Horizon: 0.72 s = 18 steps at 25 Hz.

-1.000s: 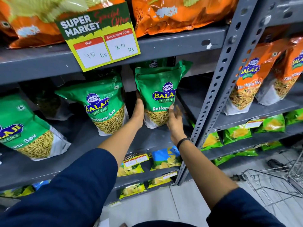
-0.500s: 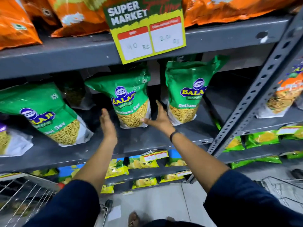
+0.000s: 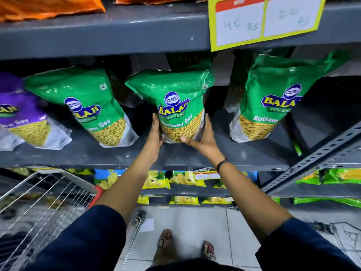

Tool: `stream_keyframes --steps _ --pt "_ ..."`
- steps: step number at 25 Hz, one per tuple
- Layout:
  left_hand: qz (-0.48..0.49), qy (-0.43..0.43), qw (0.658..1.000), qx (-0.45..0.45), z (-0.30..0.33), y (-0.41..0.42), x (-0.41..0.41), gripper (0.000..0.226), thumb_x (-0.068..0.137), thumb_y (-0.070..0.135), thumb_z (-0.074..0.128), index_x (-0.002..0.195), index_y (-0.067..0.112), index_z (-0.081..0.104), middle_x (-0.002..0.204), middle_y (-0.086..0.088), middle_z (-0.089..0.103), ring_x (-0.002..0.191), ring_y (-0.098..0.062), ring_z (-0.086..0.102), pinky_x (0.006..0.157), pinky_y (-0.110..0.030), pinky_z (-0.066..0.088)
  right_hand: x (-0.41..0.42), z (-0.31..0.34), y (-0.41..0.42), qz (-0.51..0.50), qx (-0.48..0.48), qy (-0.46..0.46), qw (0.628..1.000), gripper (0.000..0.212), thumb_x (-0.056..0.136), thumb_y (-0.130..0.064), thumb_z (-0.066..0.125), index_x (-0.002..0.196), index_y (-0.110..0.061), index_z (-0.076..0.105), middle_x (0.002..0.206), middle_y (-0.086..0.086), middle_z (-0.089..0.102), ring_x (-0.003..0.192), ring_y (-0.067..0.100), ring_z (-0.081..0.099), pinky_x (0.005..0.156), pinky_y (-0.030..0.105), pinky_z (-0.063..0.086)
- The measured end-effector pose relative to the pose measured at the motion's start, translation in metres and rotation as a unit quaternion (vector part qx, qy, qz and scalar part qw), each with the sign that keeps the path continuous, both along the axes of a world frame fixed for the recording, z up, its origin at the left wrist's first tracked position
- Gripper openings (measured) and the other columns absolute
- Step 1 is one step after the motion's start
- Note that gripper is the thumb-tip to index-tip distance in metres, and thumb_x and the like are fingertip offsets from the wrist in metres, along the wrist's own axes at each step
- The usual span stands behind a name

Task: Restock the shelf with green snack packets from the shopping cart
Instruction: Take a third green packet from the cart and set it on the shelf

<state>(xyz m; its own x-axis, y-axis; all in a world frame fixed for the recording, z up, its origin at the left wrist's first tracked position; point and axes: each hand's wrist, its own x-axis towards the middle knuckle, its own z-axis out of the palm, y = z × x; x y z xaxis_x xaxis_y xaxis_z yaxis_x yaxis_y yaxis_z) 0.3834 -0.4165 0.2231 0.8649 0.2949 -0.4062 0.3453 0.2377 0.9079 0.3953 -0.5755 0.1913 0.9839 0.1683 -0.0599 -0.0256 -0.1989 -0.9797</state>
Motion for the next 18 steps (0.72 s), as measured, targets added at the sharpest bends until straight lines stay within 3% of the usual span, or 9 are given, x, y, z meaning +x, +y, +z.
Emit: stream_keyframes --steps 2,5,6,8,10,12,14,15,18 --pt "0.041 -0.021 0.998 0.031 -0.005 0.006 -0.018 0.058 0.092 0.056 0.022 0.133 0.021 0.043 0.136 0.002 0.049 0.122 -0.012 0.048 0.100 -0.031 0.036 -0.023 -0.010 -0.004 -0.053 0.031 0.011 0.998 0.108 0.052 -0.042 0.085 0.140 -0.031 0.022 0.149 0.005 0.033 0.134 0.016 0.037 0.111 0.041 0.037" --pt "0.198 -0.089 0.971 0.101 -0.034 0.035 -0.067 0.028 0.096 0.034 0.034 0.091 0.023 0.059 0.092 0.001 0.062 0.079 0.001 0.058 0.083 -0.034 0.040 -0.065 -0.020 0.000 -0.116 0.044 0.000 0.992 0.054 0.065 -0.032 0.078 0.111 -0.035 0.049 0.115 0.005 0.055 0.106 0.017 0.056 0.100 0.039 0.047" --pt "0.247 -0.101 0.956 0.124 -0.043 0.053 -0.082 0.022 0.094 0.033 0.038 0.079 0.029 0.053 0.079 0.002 0.057 0.071 -0.007 0.056 0.079 -0.037 0.039 -0.079 -0.020 0.010 -0.107 0.028 -0.007 0.994 0.042 0.066 -0.037 0.077 0.100 -0.039 0.053 0.105 0.004 0.059 0.099 0.017 0.059 0.097 0.042 0.050" --pt "0.327 -0.086 0.930 0.145 -0.054 0.088 -0.094 0.017 0.085 0.040 0.042 0.072 0.029 0.044 0.068 -0.004 0.047 0.067 -0.022 0.045 0.070 -0.043 0.037 -0.092 -0.019 0.044 -0.042 -0.010 -0.013 0.999 0.033 0.066 -0.041 0.075 0.092 -0.041 0.055 0.100 0.002 0.063 0.094 0.014 0.062 0.094 0.044 0.052" --pt "0.371 -0.082 0.911 0.159 -0.050 0.122 -0.092 0.027 0.086 0.038 0.042 0.086 0.012 0.048 0.081 -0.019 0.051 0.075 -0.028 0.045 0.074 -0.049 0.039 -0.088 -0.012 0.094 0.038 -0.026 -0.003 0.999 0.048 0.068 -0.034 0.076 0.111 -0.032 0.055 0.113 0.002 0.060 0.104 0.012 0.058 0.100 0.039 0.048" --pt "0.354 -0.070 0.918 0.167 -0.038 0.151 -0.083 0.039 0.095 0.028 0.038 0.113 -0.006 0.045 0.118 -0.020 0.053 0.098 -0.021 0.044 0.095 -0.040 0.036 -0.071 -0.009 0.146 0.075 -0.020 0.011 0.997 0.077 0.067 -0.031 0.078 0.133 -0.021 0.040 0.133 0.008 0.050 0.119 0.012 0.047 0.106 0.034 0.041" --pt "0.262 -0.058 0.951 0.151 -0.025 0.176 -0.075 0.050 0.097 0.032 0.032 0.135 0.000 0.029 0.143 -0.008 0.034 0.122 -0.012 0.035 0.113 -0.031 0.022 -0.052 -0.003 0.186 0.068 -0.026 0.019 0.997 0.099 0.059 -0.037 0.081 0.140 -0.021 0.027 0.144 0.010 0.040 0.129 0.018 0.042 0.109 0.039 0.039" --pt "0.208 -0.061 0.966 0.143 -0.022 0.187 -0.072 0.055 0.096 0.040 0.030 0.140 0.007 0.023 0.150 -0.004 0.025 0.132 -0.012 0.028 0.118 -0.033 0.015 -0.042 -0.003 0.201 0.056 -0.030 0.023 0.998 0.104 0.055 -0.040 0.082 0.140 -0.021 0.026 0.145 0.010 0.040 0.131 0.021 0.041 0.110 0.041 0.038" --pt "0.052 -0.053 0.982 0.173 -0.019 0.205 -0.071 0.053 0.094 0.050 0.023 0.140 0.024 0.026 0.143 0.010 0.032 0.131 -0.008 0.031 0.115 -0.030 0.013 -0.031 -0.005 0.224 0.037 -0.032 0.042 0.998 0.099 0.051 -0.038 0.084 0.133 -0.018 0.033 0.139 0.010 0.045 0.129 0.024 0.044 0.107 0.042 0.040"
